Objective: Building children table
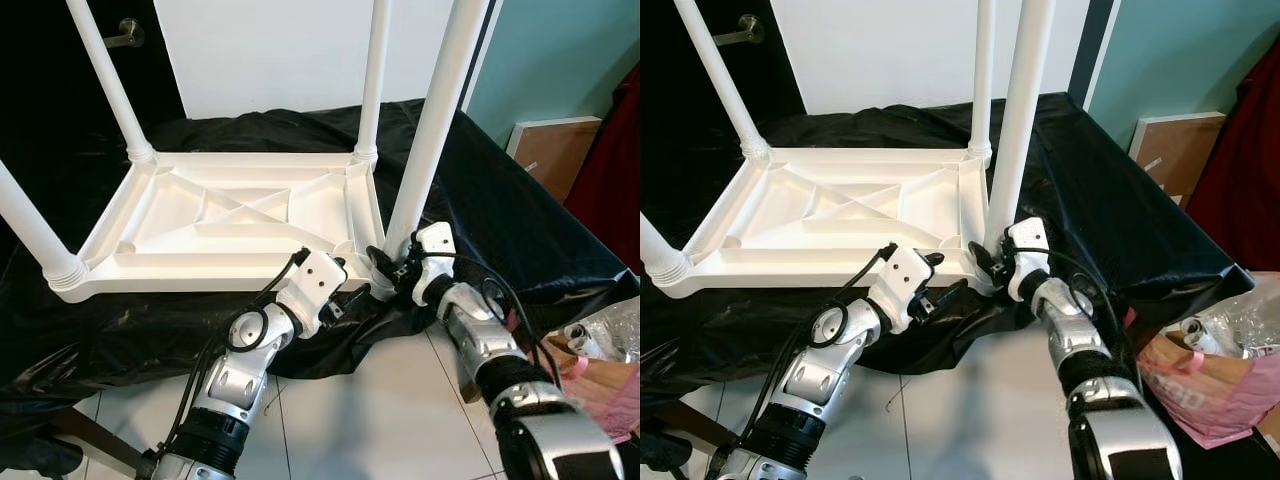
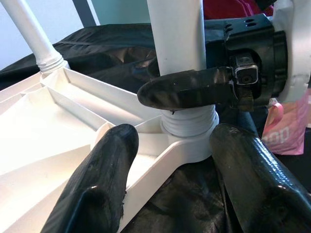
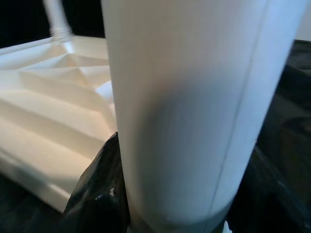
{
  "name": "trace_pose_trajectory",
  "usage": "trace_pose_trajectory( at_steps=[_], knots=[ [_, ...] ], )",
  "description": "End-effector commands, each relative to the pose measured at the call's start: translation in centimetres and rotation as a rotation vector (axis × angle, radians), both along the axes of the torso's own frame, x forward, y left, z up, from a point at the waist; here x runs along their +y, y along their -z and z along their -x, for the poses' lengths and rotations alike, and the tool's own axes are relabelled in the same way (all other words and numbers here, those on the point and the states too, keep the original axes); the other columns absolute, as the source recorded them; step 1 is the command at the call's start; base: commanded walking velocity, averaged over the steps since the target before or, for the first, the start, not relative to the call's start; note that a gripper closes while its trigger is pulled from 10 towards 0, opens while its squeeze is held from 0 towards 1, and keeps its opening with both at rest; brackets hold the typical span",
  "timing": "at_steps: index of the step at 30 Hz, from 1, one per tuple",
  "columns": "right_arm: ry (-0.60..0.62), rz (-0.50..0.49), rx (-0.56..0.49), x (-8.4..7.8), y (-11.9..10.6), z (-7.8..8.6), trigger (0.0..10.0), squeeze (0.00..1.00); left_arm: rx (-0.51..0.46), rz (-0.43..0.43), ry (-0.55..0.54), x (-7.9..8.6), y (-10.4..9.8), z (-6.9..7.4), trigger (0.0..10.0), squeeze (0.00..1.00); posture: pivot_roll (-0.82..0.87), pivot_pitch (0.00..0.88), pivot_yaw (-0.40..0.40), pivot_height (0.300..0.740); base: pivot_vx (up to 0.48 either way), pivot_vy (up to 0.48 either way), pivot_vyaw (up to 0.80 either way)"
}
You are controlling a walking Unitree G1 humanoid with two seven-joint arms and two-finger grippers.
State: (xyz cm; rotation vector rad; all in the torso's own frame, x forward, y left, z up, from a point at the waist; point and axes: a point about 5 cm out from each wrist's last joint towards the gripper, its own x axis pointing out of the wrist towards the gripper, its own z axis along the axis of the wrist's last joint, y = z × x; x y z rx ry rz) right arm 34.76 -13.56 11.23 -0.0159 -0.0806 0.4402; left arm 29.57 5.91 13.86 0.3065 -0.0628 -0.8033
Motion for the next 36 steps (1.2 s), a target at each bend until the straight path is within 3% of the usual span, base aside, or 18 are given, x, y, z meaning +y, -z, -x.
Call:
trace_pose_trajectory(
  at_steps=[1,7,9,11,13,14,29,30,31,32,36],
  knots=[
    [0.063,-0.005,0.056,-0.5,1.2,0.4,10.0,0.0,-0.01,-0.006,-0.066,0.4,0.0,-0.2,10.0,0.0,-0.04,0.0,0.01,0.74,0.0,0.0,0.0],
    [0.27,-0.079,0.075,0.3,1.9,1.0,10.0,0.0,-0.008,-0.008,-0.065,0.4,0.0,-0.3,10.0,0.0,-0.04,0.0,0.006,0.74,0.0,0.0,0.0],
    [0.27,-0.079,0.075,0.3,1.9,1.0,10.0,0.0,-0.008,-0.008,-0.065,0.4,0.0,-0.3,10.0,0.0,-0.04,0.0,0.006,0.74,0.0,0.0,0.0],
    [0.361,-0.11,0.084,1.4,2.2,1.4,10.0,0.0,-0.008,-0.005,-0.065,0.3,0.0,-0.3,10.0,0.0,-0.04,0.0,0.004,0.74,0.0,0.0,0.0],
    [0.361,-0.11,0.084,1.4,2.2,1.4,10.0,0.0,-0.008,-0.005,-0.065,0.3,0.0,-0.3,10.0,0.0,-0.04,0.0,0.004,0.74,0.0,0.0,0.0],
    [0.357,-0.112,0.084,2.5,2.2,1.6,10.0,0.0,-0.01,-0.001,-0.063,0.0,-0.1,-0.3,10.0,0.0,-0.04,0.0,-0.002,0.74,0.0,0.0,0.0],
    [0.36,-0.112,0.082,2.9,1.9,1.7,10.0,0.0,-0.022,-0.001,-0.08,0.4,-0.3,-0.7,10.0,0.0,-0.03,0.0,-0.008,0.74,0.0,0.0,0.0],
    [0.357,-0.114,0.077,3.0,1.8,1.7,10.0,0.36,-0.023,-0.001,-0.081,0.4,-0.4,-0.7,10.0,0.0,-0.03,0.0,-0.006,0.74,0.0,0.0,0.0],
    [0.357,-0.114,0.077,3.0,1.8,1.7,10.0,0.36,-0.023,-0.001,-0.081,0.4,-0.4,-0.7,10.0,0.0,-0.03,0.0,-0.006,0.74,0.0,0.0,0.0],
    [0.354,-0.118,0.069,3.0,1.7,1.7,10.0,1.0,-0.024,-0.002,-0.081,0.4,-0.4,-0.7,10.0,0.0,-0.03,0.0,-0.006,0.74,0.0,0.0,0.0],
    [0.324,-0.128,0.045,2.9,1.3,1.7,10.0,1.0,-0.025,-0.001,-0.08,0.4,-0.4,-0.8,10.0,0.0,-0.03,0.0,-0.004,0.74,0.0,0.0,0.0]
  ],
)
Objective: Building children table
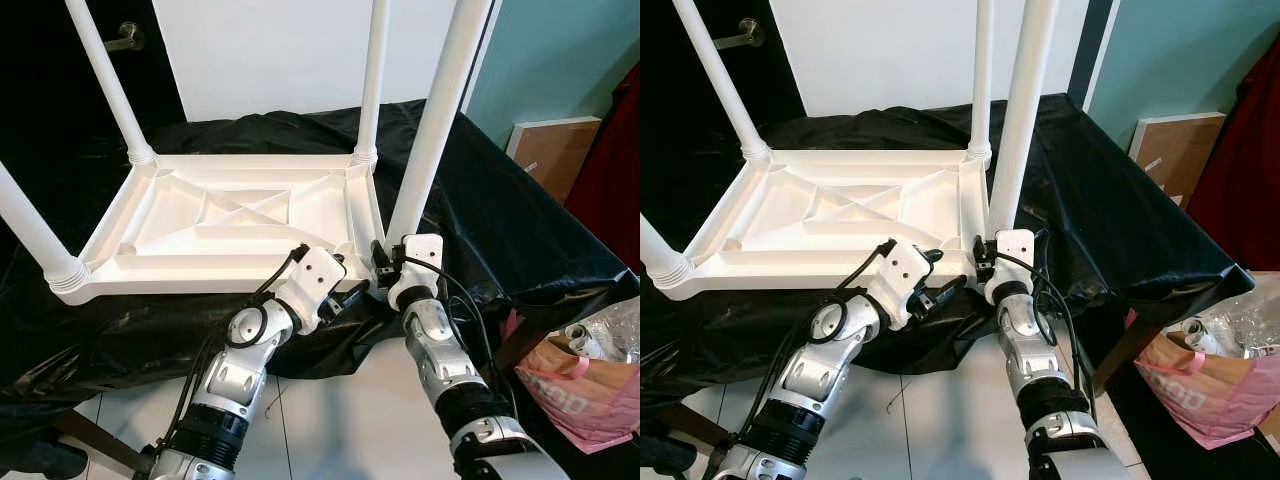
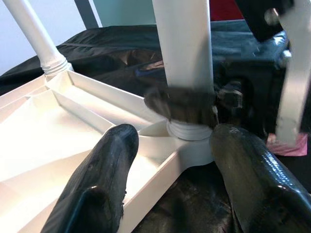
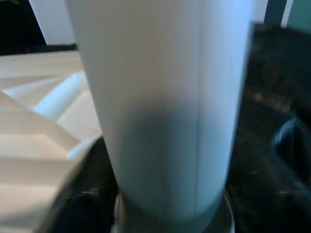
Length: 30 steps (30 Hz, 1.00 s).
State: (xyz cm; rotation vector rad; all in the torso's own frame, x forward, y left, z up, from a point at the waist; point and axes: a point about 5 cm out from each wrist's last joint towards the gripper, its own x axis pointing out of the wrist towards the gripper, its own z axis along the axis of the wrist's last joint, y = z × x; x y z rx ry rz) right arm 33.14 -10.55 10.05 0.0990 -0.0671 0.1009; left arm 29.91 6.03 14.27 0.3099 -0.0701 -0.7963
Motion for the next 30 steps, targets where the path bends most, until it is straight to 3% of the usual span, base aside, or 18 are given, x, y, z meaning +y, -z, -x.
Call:
trace_pose_trajectory(
  at_steps=[1,3,5,8,12,13,20,28,29,30],
  knots=[
    [-0.011,-0.006,0.006,-0.1,0.1,0.1,10.0,1.0,-0.016,-0.001,-0.075,0.3,0.0,-0.4,10.0,0.0,-0.03,0.0,-0.004,0.74,0.0,0.0,0.0],
    [-0.114,-0.002,-0.028,-0.7,-0.3,0.3,10.0,1.0,-0.017,-0.002,-0.072,0.2,0.0,-0.4,10.0,0.0,-0.04,0.0,-0.003,0.74,0.0,0.0,0.0],
    [-0.114,-0.002,-0.028,-0.7,-0.3,0.3,10.0,1.0,-0.017,-0.002,-0.072,0.2,0.0,-0.4,10.0,0.0,-0.04,0.0,-0.003,0.74,0.0,0.0,0.0],
    [-0.266,0.049,-0.049,-2.3,-0.5,0.7,10.0,1.0,-0.017,-0.002,-0.068,0.2,0.1,-0.4,10.0,0.0,-0.04,0.0,-0.003,0.74,0.0,0.0,0.0],
    [-0.325,0.073,-0.04,-3.1,-0.4,0.6,10.0,1.0,-0.017,-0.002,-0.067,0.2,0.1,-0.4,10.0,0.0,-0.04,0.0,0.0,0.74,0.0,0.0,0.0],
    [-0.374,0.103,-0.032,-3.4,-0.4,0.5,10.0,0.0,-0.015,-0.002,-0.064,0.1,0.1,-0.3,10.0,0.0,-0.04,0.0,0.001,0.74,0.0,0.0,0.0],
    [-0.52,0.197,-0.011,-3.6,-0.9,-0.6,10.0,0.0,-0.013,-0.006,-0.054,0.0,0.2,-0.2,10.0,0.0,-0.04,0.0,0.008,0.74,0.0,0.0,0.0],
    [-0.564,0.271,-0.004,-3.5,-1.6,-1.6,10.0,0.0,-0.013,-0.005,-0.047,-0.2,0.2,0.0,10.0,0.0,-0.03,0.0,0.003,0.74,0.0,0.0,0.0],
    [-0.576,0.291,-0.006,-3.5,-1.7,-1.7,8.0,0.0,-0.013,-0.005,-0.047,-0.2,0.2,0.0,10.0,0.0,-0.03,0.0,0.003,0.74,0.0,0.0,0.0],
    [-0.576,0.291,-0.006,-3.5,-1.7,-1.7,8.0,0.0,-0.013,-0.005,-0.047,-0.2,0.2,0.0,10.0,0.0,-0.03,0.0,0.003,0.74,0.0,0.0,0.0]
  ],
)
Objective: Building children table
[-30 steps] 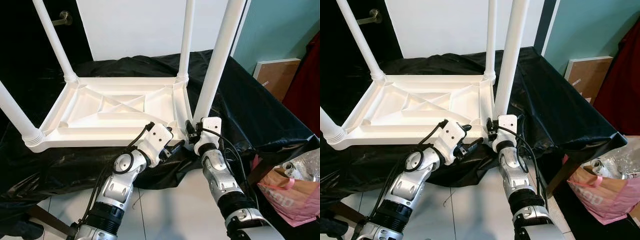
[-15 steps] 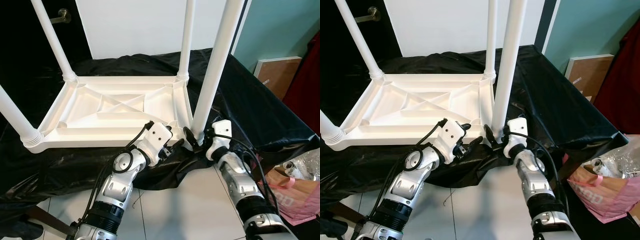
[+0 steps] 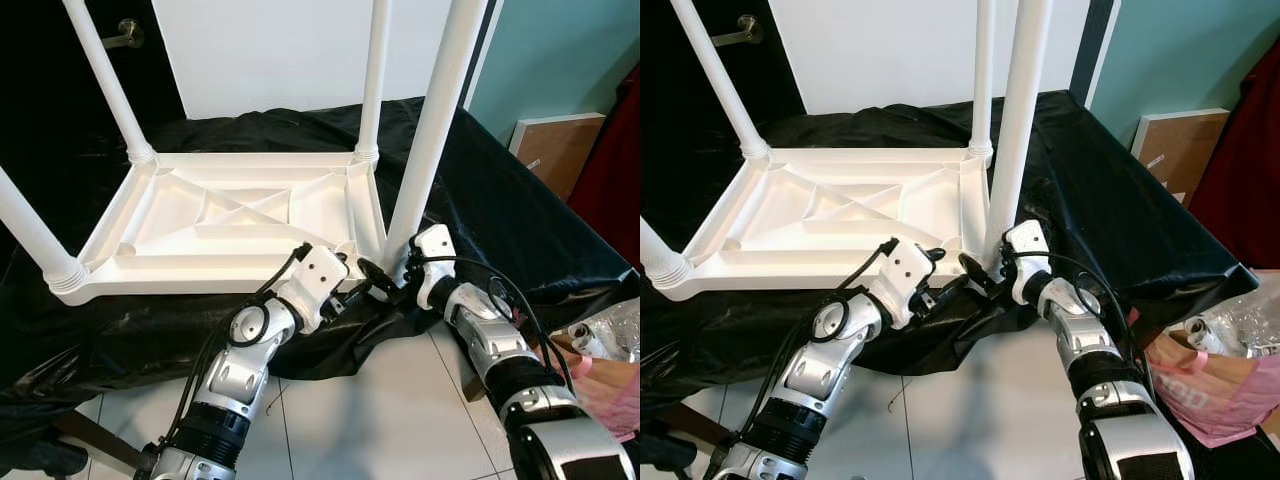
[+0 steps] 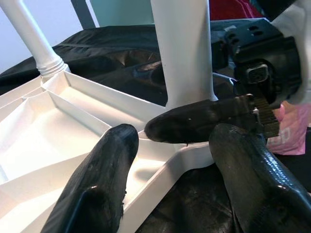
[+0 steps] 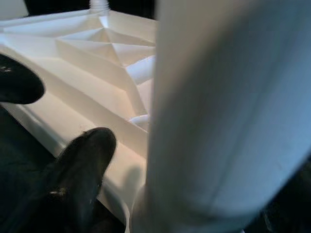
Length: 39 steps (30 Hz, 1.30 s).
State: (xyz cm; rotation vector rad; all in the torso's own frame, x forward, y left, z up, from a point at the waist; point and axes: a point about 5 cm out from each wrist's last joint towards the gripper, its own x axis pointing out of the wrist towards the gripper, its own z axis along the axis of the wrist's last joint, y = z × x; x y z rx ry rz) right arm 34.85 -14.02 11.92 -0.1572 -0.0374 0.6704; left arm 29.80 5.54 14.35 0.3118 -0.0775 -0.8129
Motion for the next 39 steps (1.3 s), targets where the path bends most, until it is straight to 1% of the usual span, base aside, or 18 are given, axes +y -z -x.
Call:
trace_pose_trajectory(
  at_steps=[1,9,12,13,14,16,19,22,26,27,30,32,33,35,36,37,38,39],
  knots=[
    [-0.02,0.03,0.003,-0.1,0.2,0.0,0.0,0.0,-0.008,-0.005,-0.066,0.3,0.3,-0.1,10.0,0.0,-0.03,0.0,0.003,0.74,0.0,0.0,0.0],
    [-0.036,0.039,0.02,-0.8,0.6,0.1,0.0,0.0,-0.003,0.0,-0.072,0.3,0.4,0.0,10.0,0.0,-0.02,0.0,-0.011,0.74,0.0,0.0,0.0],
    [-0.013,0.032,0.036,-1.1,1.1,0.2,0.0,0.0,-0.001,0.0,-0.071,0.2,0.5,0.1,10.0,0.0,-0.03,0.0,-0.006,0.74,0.0,0.0,0.0],
    [0.009,0.015,0.047,-1.2,1.3,0.2,6.0,0.0,0.0,-0.003,-0.07,0.3,0.5,0.1,10.0,0.0,-0.03,0.0,-0.003,0.74,0.0,0.0,0.0],
    [0.026,-0.002,0.056,-1.2,1.6,0.3,10.0,0.0,0.0,-0.005,-0.068,0.3,0.5,0.1,10.0,0.0,-0.03,0.0,-0.002,0.74,0.0,0.0,0.0],
    [0.038,-0.012,0.061,-1.1,1.7,0.4,10.0,0.0,0.001,-0.006,-0.067,0.3,0.6,0.1,10.0,0.0,-0.03,0.0,-0.001,0.74,0.0,0.0,0.0],
    [0.104,-0.044,0.068,-1.0,2.1,0.6,10.0,0.0,0.003,-0.008,-0.062,0.3,0.6,0.2,10.0,0.0,-0.04,0.0,0.001,0.74,0.0,0.0,0.0],
    [0.151,-0.039,0.07,-0.8,2.5,0.6,10.0,0.0,0.005,-0.007,-0.059,0.2,0.6,0.3,10.0,0.0,-0.04,0.0,0.003,0.74,0.0,0.0,0.0],
    [0.292,-0.083,0.11,-0.1,3.4,0.9,10.0,0.0,0.008,-0.006,-0.051,0.0,0.7,0.3,10.0,0.0,-0.05,0.0,0.001,0.74,0.0,0.0,0.0],
    [0.421,-0.114,0.138,0.3,3.9,1.1,10.0,0.0,0.009,-0.005,-0.049,-0.1,0.8,0.4,10.0,0.0,-0.05,0.0,0.001,0.74,0.0,0.0,0.0],
    [0.475,-0.124,0.149,0.4,4.2,1.2,10.0,0.0,0.009,-0.005,-0.048,-0.1,0.8,0.4,10.0,0.0,-0.05,0.0,0.0,0.74,0.0,0.0,0.0],
    [0.596,-0.156,0.148,0.3,4.4,1.5,10.0,0.0,0.01,-0.004,-0.048,-0.1,0.8,0.5,10.0,0.0,-0.04,0.0,-0.004,0.74,0.0,0.0,0.0],
    [0.596,-0.156,0.148,0.3,4.4,1.5,10.0,0.0,0.01,-0.004,-0.048,-0.1,0.8,0.5,10.0,0.0,-0.04,0.0,-0.004,0.74,0.0,0.0,0.0],
    [0.672,-0.171,0.155,0.3,4.6,1.7,10.0,0.0,0.012,-0.002,-0.049,-0.1,0.8,0.5,10.0,0.0,-0.04,0.0,-0.004,0.74,0.0,0.0,0.0],
    [0.672,-0.171,0.155,0.3,4.6,1.7,10.0,0.0,0.012,-0.002,-0.049,-0.1,0.8,0.5,10.0,0.0,-0.04,0.0,-0.004,0.74,0.0,0.0,0.0],
    [0.707,-0.212,0.187,1.2,5.0,2.0,10.0,0.0,0.013,-0.004,-0.051,0.0,0.9,0.6,10.0,0.0,-0.04,0.0,-0.008,0.74,0.0,0.0,0.0],
    [0.692,-0.226,0.193,1.7,4.9,2.1,10.0,0.0,0.014,-0.003,-0.052,0.0,0.9,0.6,10.0,0.0,-0.04,0.0,-0.008,0.74,0.0,0.0,0.0],
    [0.692,-0.226,0.193,1.7,4.9,2.1,10.0,0.0,0.014,-0.003,-0.052,0.0,0.9,0.6,10.0,0.0,-0.04,0.0,-0.008,0.74,0.0,0.0,0.0]
  ],
)
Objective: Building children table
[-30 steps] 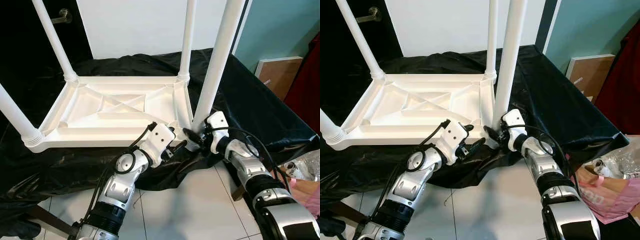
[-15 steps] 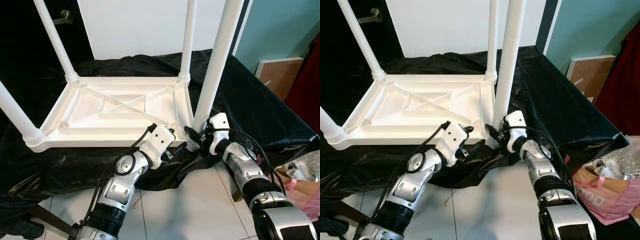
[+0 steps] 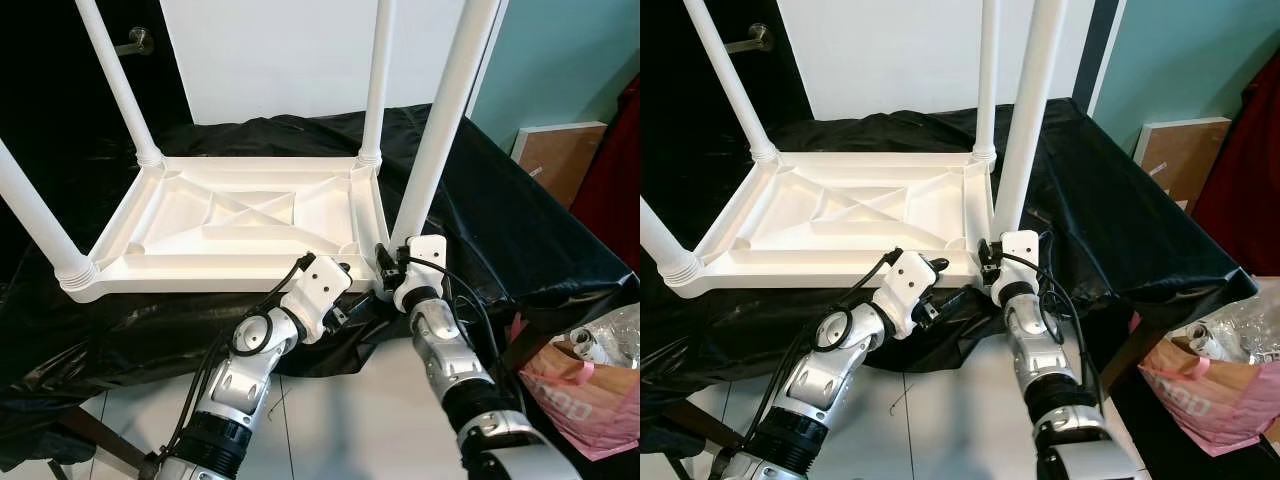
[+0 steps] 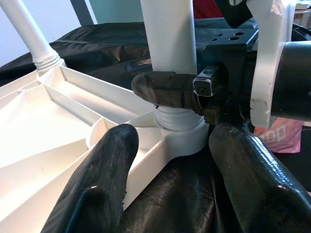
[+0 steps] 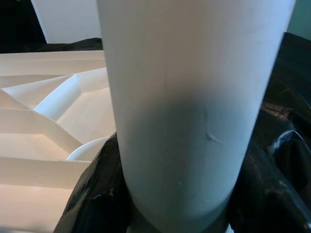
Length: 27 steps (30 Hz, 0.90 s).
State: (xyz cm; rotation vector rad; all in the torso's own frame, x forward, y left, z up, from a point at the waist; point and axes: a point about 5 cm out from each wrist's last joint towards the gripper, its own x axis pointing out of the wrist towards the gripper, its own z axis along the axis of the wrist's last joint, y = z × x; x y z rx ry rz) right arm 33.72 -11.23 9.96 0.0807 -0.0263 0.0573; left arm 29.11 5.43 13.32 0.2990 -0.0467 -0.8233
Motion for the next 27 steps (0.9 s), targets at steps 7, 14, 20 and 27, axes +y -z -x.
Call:
trace_pose_trajectory(
  at_steps=[7,14,20,27],
  knots=[
    [0.033,-0.03,0.11,-0.1,2.1,1.1,10.0,0.0,-0.02,-0.002,-0.061,0.1,-0.1,0.0,10.0,0.0,-0.03,0.0,-0.013,0.74,0.0,0.0,0.0],
    [0.017,-0.018,0.069,0.4,1.5,1.2,10.0,0.0,-0.02,-0.004,-0.073,0.3,-0.2,0.0,10.0,0.0,-0.02,0.0,-0.018,0.74,0.0,0.0,0.0],
    [0.016,-0.011,0.059,0.3,1.2,1.3,10.0,0.31,-0.02,-0.003,-0.073,0.3,-0.2,0.0,10.0,0.0,-0.02,0.0,-0.017,0.74,0.0,0.0,0.0],
    [-0.071,-0.016,-0.056,-0.8,0.2,2.0,10.0,1.0,-0.022,-0.006,-0.071,0.3,-0.2,-0.1,10.0,0.0,-0.03,0.0,-0.012,0.74,0.0,0.0,0.0]
  ],
)
